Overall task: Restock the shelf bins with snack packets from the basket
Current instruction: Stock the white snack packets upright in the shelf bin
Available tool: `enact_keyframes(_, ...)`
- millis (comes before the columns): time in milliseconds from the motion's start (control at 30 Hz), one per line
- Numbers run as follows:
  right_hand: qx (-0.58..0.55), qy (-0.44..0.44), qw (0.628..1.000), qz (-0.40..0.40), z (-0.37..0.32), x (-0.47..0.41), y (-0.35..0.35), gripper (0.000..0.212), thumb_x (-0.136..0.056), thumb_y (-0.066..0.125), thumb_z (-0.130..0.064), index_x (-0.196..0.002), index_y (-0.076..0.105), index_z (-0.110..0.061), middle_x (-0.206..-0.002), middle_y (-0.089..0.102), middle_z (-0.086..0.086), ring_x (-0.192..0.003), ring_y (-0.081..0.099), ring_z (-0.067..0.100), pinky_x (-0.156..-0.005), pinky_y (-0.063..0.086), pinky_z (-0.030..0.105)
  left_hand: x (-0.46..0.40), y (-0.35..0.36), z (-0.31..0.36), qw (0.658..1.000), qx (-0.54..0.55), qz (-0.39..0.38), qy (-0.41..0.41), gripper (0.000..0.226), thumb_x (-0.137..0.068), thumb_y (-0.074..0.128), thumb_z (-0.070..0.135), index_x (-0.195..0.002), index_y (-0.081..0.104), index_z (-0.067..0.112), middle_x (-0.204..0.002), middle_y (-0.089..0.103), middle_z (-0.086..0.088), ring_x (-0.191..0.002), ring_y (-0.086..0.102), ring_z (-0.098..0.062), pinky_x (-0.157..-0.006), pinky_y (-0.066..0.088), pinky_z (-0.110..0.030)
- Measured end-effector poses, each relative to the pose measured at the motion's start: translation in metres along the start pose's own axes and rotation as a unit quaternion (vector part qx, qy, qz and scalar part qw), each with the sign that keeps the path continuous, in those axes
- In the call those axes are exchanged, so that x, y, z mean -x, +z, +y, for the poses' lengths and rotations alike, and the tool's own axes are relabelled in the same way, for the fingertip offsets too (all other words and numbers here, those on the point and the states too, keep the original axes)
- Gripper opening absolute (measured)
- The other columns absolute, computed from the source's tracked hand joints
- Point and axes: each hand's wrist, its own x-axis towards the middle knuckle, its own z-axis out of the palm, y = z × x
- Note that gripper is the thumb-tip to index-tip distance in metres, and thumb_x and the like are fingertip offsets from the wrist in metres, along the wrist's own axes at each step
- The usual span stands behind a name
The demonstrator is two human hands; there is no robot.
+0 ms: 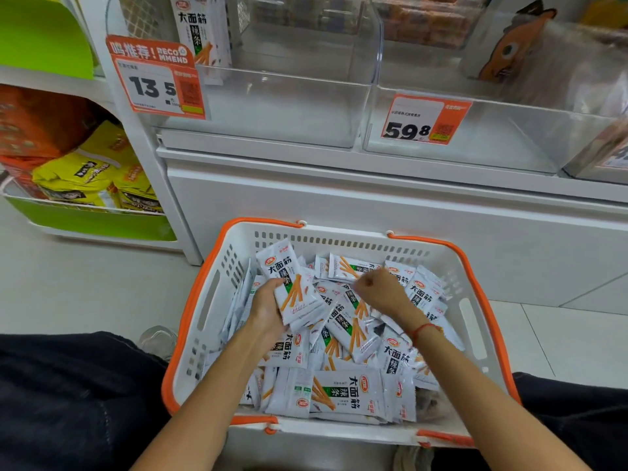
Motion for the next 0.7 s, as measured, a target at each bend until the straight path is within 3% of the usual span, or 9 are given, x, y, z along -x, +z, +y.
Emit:
enact_keyframes(100,0.181,0.05,0.973,-0.135,0.024,0.003,0.015,0.032,-0.089,0.06,-0.031,-0.066,0.049,-0.011,-0.068,0.055,0.008,-0.053,0.042,0.014,-0.057,0.042,0.023,-0.001,-0.004,0.003,1.0,-0.01,0.013,0.008,0.023,-0.097,0.04,0.025,-0.086,0.059,0.017,-0.086,0.063,-0.009,-0.077,0.058,-0.024,-0.073,0.046,-0.035)
enact_keyframes(167,0.211,0.033,0.974,-0.077,0.025,0.009,0.03,0.021,-0.087,0.062,-0.029,-0.08,0.052,-0.012,-0.077,0.053,0.005,-0.066,0.049,0.019,-0.06,0.042,0.028,-0.002,-0.004,0.003,1.0,-0.01,0.018,0.011,0.023,-0.098,0.04,0.023,-0.087,0.059,0.017,-0.086,0.063,-0.009,-0.076,0.058,-0.023,-0.068,0.046,-0.034)
enact_keyframes(233,0.214,0.029,0.976,-0.038,0.024,0.011,0.04,0.022,-0.086,0.063,-0.026,-0.088,0.046,-0.012,-0.083,0.051,0.004,-0.075,0.05,0.021,-0.061,0.04,0.029,-0.003,-0.004,0.002,1.0,-0.004,0.023,0.012,0.021,-0.098,0.04,0.021,-0.09,0.059,0.017,-0.086,0.063,-0.008,-0.074,0.058,-0.023,-0.062,0.048,-0.033)
enact_keyframes(333,0.154,0.061,0.98,-0.109,0.022,0.003,0.035,0.022,-0.083,0.066,-0.017,-0.076,0.045,-0.013,-0.075,0.048,0.002,-0.066,0.046,0.016,-0.054,0.036,0.023,-0.002,-0.003,0.001,0.999,0.008,0.026,0.02,0.021,-0.099,0.039,0.016,-0.091,0.059,0.016,-0.088,0.063,-0.009,-0.073,0.058,-0.022,-0.061,0.049,-0.032)
enact_keyframes(433,0.147,0.108,0.966,-0.182,0.02,-0.002,0.001,0.025,-0.083,0.067,-0.012,-0.104,0.054,-0.004,-0.089,0.059,0.005,-0.063,0.049,0.012,-0.051,0.043,0.014,0.0,-0.003,0.001,0.999,0.006,0.028,0.024,0.022,-0.099,0.039,0.015,-0.092,0.059,0.015,-0.088,0.062,-0.01,-0.074,0.058,-0.023,-0.064,0.047,-0.034)
enact_keyframes(500,0.224,0.096,0.961,-0.131,0.018,-0.005,-0.027,0.02,-0.084,0.063,-0.012,-0.1,0.055,-0.005,-0.088,0.059,0.006,-0.066,0.051,0.015,-0.056,0.047,0.018,0.002,-0.003,0.002,0.999,-0.031,0.028,0.029,0.021,-0.099,0.039,0.017,-0.103,0.059,0.012,-0.088,0.062,-0.01,-0.073,0.058,-0.023,-0.063,0.047,-0.034)
enact_keyframes(567,0.289,0.075,0.954,-0.015,0.014,-0.007,-0.048,0.017,-0.085,0.056,-0.015,-0.099,0.06,-0.006,-0.096,0.062,0.01,-0.08,0.058,0.024,-0.072,0.051,0.03,0.002,-0.001,0.001,0.997,-0.056,0.028,0.036,0.028,-0.099,0.041,0.017,-0.122,0.054,0.009,-0.092,0.062,-0.012,-0.075,0.058,-0.024,-0.067,0.048,-0.036)
enact_keyframes(633,0.227,0.042,0.972,0.049,-0.004,-0.002,-0.059,0.023,-0.089,0.054,-0.019,-0.107,0.064,-0.009,-0.103,0.065,0.011,-0.091,0.062,0.028,-0.078,0.049,0.03,0.003,0.001,0.0,0.996,-0.07,0.028,0.037,0.031,-0.099,0.042,0.016,-0.128,0.049,0.01,-0.093,0.062,-0.012,-0.075,0.058,-0.024,-0.068,0.049,-0.036)
enact_keyframes(700,0.02,-0.003,1.0,-0.002,-0.031,0.009,-0.06,0.022,-0.091,0.059,-0.019,-0.111,0.065,-0.011,-0.095,0.066,0.005,-0.081,0.062,0.019,-0.064,0.048,0.02,0.004,0.003,-0.001,0.996,-0.08,0.026,0.034,0.032,-0.098,0.043,0.018,-0.129,0.048,0.011,-0.096,0.062,-0.013,-0.075,0.058,-0.025,-0.068,0.049,-0.036)
